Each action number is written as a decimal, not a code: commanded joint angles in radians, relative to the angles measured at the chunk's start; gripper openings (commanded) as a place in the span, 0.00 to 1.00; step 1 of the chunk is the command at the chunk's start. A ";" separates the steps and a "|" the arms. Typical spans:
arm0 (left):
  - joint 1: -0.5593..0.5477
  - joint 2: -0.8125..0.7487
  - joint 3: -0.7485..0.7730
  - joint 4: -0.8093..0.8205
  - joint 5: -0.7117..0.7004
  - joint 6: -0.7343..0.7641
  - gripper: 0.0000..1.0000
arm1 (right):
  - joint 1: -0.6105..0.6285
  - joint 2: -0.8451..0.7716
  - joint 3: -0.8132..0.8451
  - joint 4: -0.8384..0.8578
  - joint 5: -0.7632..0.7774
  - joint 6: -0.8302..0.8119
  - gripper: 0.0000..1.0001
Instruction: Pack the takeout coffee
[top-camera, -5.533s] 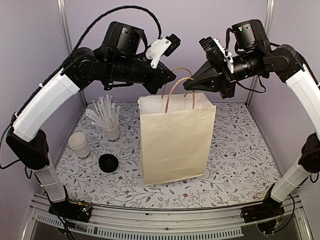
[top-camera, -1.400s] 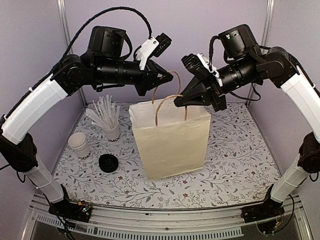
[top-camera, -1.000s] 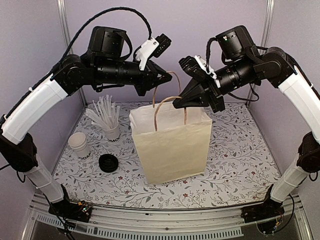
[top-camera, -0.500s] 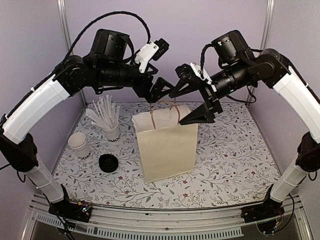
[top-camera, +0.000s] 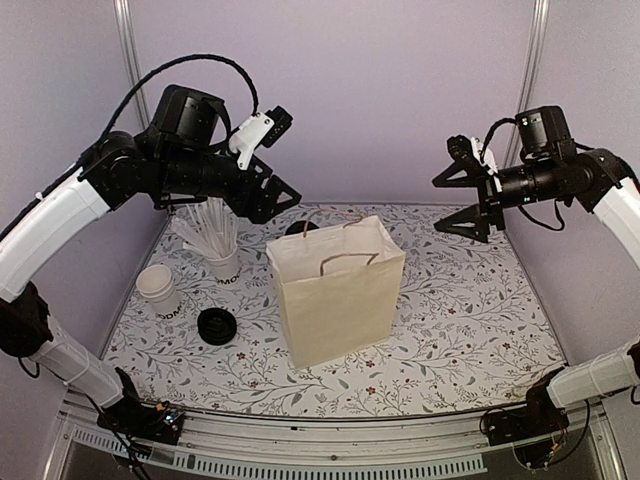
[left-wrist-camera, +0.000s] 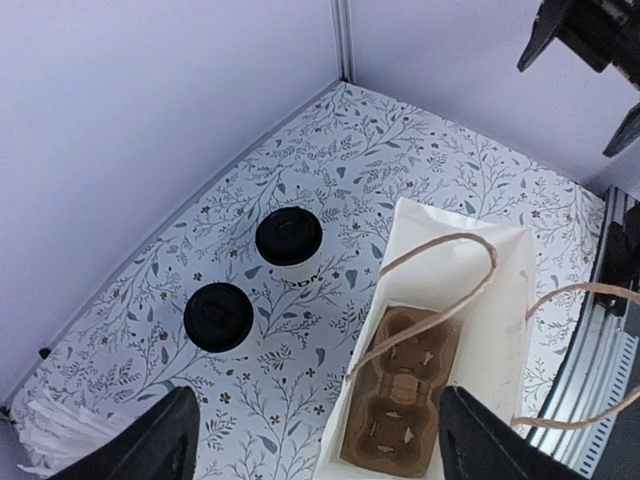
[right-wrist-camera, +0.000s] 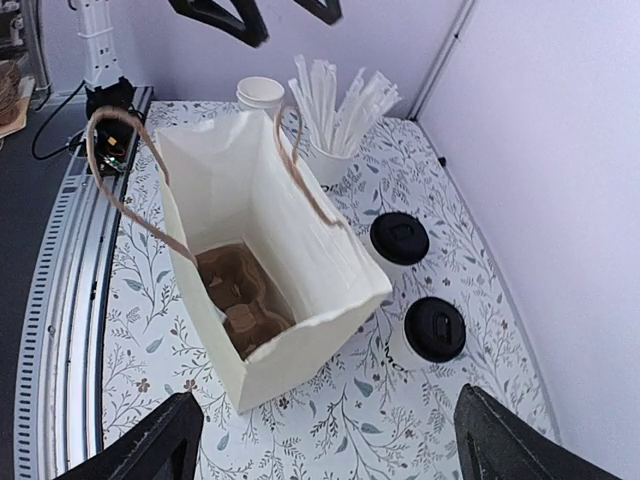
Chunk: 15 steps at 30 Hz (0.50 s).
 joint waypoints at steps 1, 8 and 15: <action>0.090 0.034 -0.019 -0.053 0.164 -0.007 0.78 | -0.137 -0.037 -0.221 0.192 -0.105 0.075 0.90; 0.135 0.151 0.018 -0.117 0.286 0.055 0.66 | -0.251 -0.085 -0.438 0.344 -0.125 0.126 0.90; 0.138 0.199 0.006 -0.085 0.320 0.079 0.61 | -0.291 -0.069 -0.524 0.429 -0.158 0.157 0.89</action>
